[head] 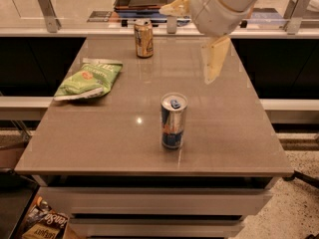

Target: Pick green jalapeno chip bag

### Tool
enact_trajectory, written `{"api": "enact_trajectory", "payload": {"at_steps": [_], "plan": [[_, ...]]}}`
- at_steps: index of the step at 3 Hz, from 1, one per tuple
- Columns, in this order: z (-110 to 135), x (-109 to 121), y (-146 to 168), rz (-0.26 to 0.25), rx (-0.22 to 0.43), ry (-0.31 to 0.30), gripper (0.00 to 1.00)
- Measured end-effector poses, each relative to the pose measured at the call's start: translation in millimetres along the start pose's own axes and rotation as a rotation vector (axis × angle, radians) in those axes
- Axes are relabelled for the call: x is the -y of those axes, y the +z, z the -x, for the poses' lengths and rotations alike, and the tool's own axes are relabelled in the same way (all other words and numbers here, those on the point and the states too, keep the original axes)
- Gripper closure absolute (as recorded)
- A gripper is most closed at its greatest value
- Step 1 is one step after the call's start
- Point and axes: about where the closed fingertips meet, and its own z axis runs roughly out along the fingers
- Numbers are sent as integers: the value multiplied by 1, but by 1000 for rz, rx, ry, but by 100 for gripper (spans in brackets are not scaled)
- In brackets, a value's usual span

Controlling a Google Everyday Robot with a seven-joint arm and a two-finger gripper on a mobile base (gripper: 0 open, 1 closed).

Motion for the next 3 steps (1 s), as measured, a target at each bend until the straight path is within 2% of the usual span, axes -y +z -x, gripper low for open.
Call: {"api": "enact_trajectory", "payload": {"at_steps": [1,3], "plan": [[19,21,37,-23,35,-119,0],[63,55,117,-62,186,-278,0]]}}
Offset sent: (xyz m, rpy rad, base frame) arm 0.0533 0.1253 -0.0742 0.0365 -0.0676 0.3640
